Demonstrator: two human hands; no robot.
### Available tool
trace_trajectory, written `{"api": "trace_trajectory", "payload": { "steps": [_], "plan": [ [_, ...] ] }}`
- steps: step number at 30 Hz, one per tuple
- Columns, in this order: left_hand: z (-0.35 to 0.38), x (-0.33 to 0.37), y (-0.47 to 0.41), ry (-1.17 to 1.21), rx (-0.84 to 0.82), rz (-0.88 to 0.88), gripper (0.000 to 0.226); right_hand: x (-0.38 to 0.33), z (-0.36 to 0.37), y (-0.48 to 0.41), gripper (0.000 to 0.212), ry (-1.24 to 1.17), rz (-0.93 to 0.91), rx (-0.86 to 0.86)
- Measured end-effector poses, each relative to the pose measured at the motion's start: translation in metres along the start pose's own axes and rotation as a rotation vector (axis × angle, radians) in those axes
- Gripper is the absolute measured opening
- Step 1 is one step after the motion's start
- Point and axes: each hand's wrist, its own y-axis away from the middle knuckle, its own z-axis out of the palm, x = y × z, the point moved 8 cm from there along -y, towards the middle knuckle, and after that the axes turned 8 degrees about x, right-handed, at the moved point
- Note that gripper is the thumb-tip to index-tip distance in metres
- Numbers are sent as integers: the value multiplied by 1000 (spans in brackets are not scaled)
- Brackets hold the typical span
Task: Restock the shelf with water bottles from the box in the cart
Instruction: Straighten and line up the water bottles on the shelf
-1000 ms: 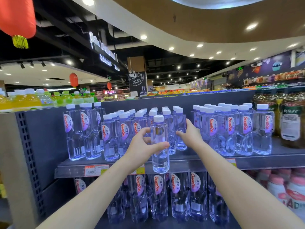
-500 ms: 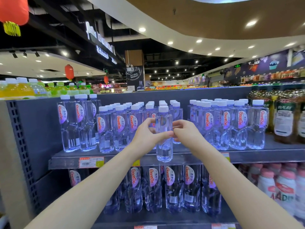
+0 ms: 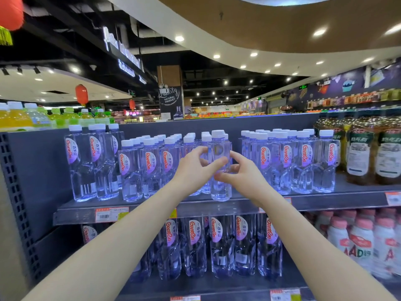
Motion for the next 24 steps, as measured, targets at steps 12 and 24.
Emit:
{"api": "trace_trajectory", "payload": {
  "steps": [12,24],
  "plan": [
    [-28,-3,0,-517,176,265,33,24,5,-29,69,72,97,183],
    [-26,-15,6,-595,206,302,31,31,10,-36,83,211,94,149]
  ]
}}
